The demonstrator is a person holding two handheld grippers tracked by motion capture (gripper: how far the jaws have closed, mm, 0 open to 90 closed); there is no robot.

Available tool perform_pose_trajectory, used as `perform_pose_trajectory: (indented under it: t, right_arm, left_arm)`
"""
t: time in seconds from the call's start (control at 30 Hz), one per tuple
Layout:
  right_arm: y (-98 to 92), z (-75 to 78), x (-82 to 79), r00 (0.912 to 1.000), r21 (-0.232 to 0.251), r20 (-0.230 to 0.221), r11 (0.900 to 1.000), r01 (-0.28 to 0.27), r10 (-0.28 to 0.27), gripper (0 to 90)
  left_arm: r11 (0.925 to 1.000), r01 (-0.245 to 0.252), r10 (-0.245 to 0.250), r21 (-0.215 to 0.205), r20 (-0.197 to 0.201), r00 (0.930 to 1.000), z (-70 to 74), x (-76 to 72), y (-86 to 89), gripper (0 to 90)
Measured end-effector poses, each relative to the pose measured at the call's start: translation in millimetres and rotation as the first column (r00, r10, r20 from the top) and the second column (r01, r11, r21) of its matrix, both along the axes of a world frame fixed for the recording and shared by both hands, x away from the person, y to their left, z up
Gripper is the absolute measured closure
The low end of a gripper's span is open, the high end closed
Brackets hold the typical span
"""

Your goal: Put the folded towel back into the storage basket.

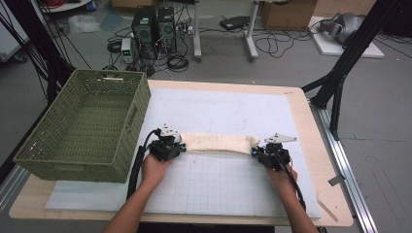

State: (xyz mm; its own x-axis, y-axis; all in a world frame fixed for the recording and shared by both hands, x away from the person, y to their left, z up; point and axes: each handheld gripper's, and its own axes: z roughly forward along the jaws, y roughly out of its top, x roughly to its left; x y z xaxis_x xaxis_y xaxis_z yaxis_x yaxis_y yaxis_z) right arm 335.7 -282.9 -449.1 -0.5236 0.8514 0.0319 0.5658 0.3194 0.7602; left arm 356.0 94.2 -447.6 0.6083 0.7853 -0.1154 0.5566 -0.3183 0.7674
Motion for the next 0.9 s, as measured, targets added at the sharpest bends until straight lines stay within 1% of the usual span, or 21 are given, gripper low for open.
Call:
perform_pose_trajectory:
  t: [0.07,0.1,0.13,0.17,0.23,0.27,0.3,0.33,0.37,0.4,0.43,0.47,0.53,0.6,0.63,0.7,0.9]
  right_arm:
    - [0.3,0.3,-0.1,1.0000,-0.001,-0.002,1.000,0.001,-0.001,81.7]
    - [-0.2,0.2,-0.2,1.0000,0.009,-0.007,1.000,0.005,-0.004,82.1]
    - [-0.6,0.1,0.1,1.0000,0.011,-0.005,1.000,0.006,-0.006,82.4]
    - [-0.6,0.1,0.1,1.0000,0.011,-0.005,1.000,0.006,-0.006,82.4]
    - [-0.6,0.4,-0.1,1.0000,0.006,-0.003,1.000,-0.002,0.002,82.9]
    - [-0.1,0.6,-0.3,0.9999,-0.007,0.008,1.000,-0.009,0.009,83.1]
    - [0.5,1.1,-0.8,0.9997,-0.022,0.016,1.000,-0.016,0.016,83.4]
    - [0.5,1.1,-0.8,0.9997,-0.022,0.016,1.000,-0.016,0.016,83.4]
    - [-2.3,1.2,0.4,0.9998,-0.006,0.014,1.000,-0.013,0.013,83.7]
    - [-2.3,1.2,0.4,0.9998,-0.006,0.014,1.000,-0.013,0.013,83.7]
    - [-4.1,1.3,0.7,0.9999,0.005,0.008,1.000,-0.010,0.010,83.7]
    - [-7.2,1.4,1.6,0.9999,0.017,0.011,1.000,-0.011,0.011,83.8]
    - [-8.0,1.8,1.5,0.9999,0.026,0.010,1.000,-0.009,0.008,83.8]
    - [-8.9,2.6,1.7,0.9999,0.022,0.015,1.000,-0.008,0.008,83.8]
    - [-9.0,2.6,1.8,0.9999,0.021,0.015,1.000,-0.009,0.008,83.8]
    - [-9.3,2.9,2.0,0.9998,0.019,0.016,1.000,-0.010,0.009,83.8]
    - [-14.4,10.4,0.2,0.9993,0.039,0.038,0.999,0.000,-0.001,83.8]
  left_arm:
    - [1.0000,-0.002,0.002,-0.009,-0.004,1.0000,-0.3,0.2,0.3,81.0]
    - [1.0000,-0.002,0.002,-0.009,-0.004,1.0000,-0.2,0.2,0.4,81.0]
    - [0.9999,-0.007,0.007,-0.011,-0.002,1.0000,-0.4,0.0,-0.1,81.0]
    - [1.0000,-0.009,0.009,-0.004,-0.002,1.0000,0.0,-0.3,-0.4,81.0]
    - [0.9997,-0.026,0.026,-0.001,-0.002,0.9997,0.3,-1.7,-2.1,81.1]
    - [0.9995,-0.033,0.033,0.001,0.004,0.9995,0.2,-2.3,-2.7,81.2]
    - [0.9991,-0.043,0.043,-0.004,0.011,0.9990,-0.5,-3.6,-2.7,81.4]
    - [0.9986,-0.051,0.051,-0.015,0.015,0.9986,-1.5,-4.8,-2.2,81.4]
    - [0.9983,-0.056,0.056,-0.017,0.019,0.9983,-1.8,-5.5,-1.0,81.7]
    - [0.9976,-0.066,0.066,-0.023,0.016,0.9977,-1.7,-6.3,-0.2,81.7]
    - [0.9975,-0.067,0.068,-0.023,0.020,0.9975,-1.7,-6.7,0.6,81.8]
    - [0.9975,-0.068,0.068,-0.019,0.023,0.9974,-1.3,-7.4,0.7,82.0]
    - [0.9981,-0.062,0.062,-0.007,0.033,0.9975,0.6,-8.9,0.1,82.0]
    - [0.9979,-0.063,0.064,-0.011,0.039,0.9972,2.1,-9.7,0.1,82.1]
    - [0.9982,-0.060,0.060,-0.010,0.036,0.9975,2.5,-9.7,0.8,82.2]
    - [0.9980,-0.062,0.062,-0.015,0.030,0.9976,2.6,-9.7,1.6,82.3]
    - [0.9981,-0.047,0.049,-0.040,0.049,0.9976,11.5,-15.5,2.1,82.6]
